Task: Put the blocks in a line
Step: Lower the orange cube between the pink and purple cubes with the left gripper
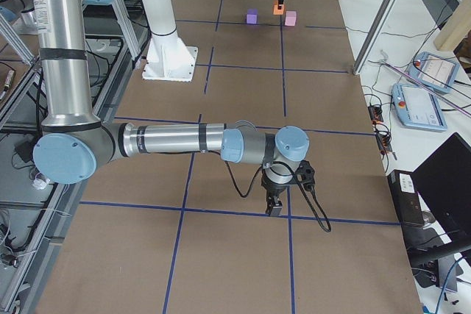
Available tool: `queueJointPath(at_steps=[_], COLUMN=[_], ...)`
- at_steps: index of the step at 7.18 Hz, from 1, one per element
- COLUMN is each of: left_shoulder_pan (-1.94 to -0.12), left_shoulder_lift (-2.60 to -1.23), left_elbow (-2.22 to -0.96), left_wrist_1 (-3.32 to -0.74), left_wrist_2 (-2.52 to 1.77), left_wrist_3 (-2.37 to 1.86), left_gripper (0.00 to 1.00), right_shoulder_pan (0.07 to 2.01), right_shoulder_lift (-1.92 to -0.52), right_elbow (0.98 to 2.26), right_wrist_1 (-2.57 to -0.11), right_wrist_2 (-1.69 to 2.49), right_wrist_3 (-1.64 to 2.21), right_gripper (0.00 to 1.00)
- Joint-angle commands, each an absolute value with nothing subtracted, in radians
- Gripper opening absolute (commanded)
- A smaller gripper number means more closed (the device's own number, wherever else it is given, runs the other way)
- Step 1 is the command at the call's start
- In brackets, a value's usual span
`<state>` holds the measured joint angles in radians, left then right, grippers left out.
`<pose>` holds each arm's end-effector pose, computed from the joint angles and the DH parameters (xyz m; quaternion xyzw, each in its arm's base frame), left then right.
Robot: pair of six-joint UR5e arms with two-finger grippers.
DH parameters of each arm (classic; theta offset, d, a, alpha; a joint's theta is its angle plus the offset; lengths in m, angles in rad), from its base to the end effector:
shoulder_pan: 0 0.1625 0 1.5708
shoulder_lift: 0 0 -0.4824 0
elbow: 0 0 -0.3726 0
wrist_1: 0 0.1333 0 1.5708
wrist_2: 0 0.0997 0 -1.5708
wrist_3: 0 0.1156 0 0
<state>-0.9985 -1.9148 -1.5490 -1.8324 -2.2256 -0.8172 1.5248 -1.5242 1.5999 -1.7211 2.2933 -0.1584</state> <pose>0.2991 -0.5804 0.5202 0.0122 0.4110 -0.0189 0.9113 0.0344 -0.4891 0.7101 -0.0150 -0.3546 -0.0823 0.9313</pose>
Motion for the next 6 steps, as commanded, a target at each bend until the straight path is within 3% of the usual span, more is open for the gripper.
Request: queueJointPath(at_steps=[1,6], left_shoulder_pan=[-0.957,-0.920], left_shoulder_lift=[-1.902,-1.871], left_elbow=[-1.546,-1.528], left_wrist_1=[-1.852,-1.911], left_wrist_2=[-2.223,-2.214], left_wrist_3=[-0.821,-0.807], left_gripper=[0.20,0.20], right_shoulder_pan=[1.525,1.525], right_shoulder_lift=[-1.523,-1.525], right_elbow=[1.600,1.600], right_wrist_1=[-1.721,-1.721], right_wrist_2=[2.293,2.293], right_wrist_3=[-0.158,-0.160], right_gripper=[1.00,1.00])
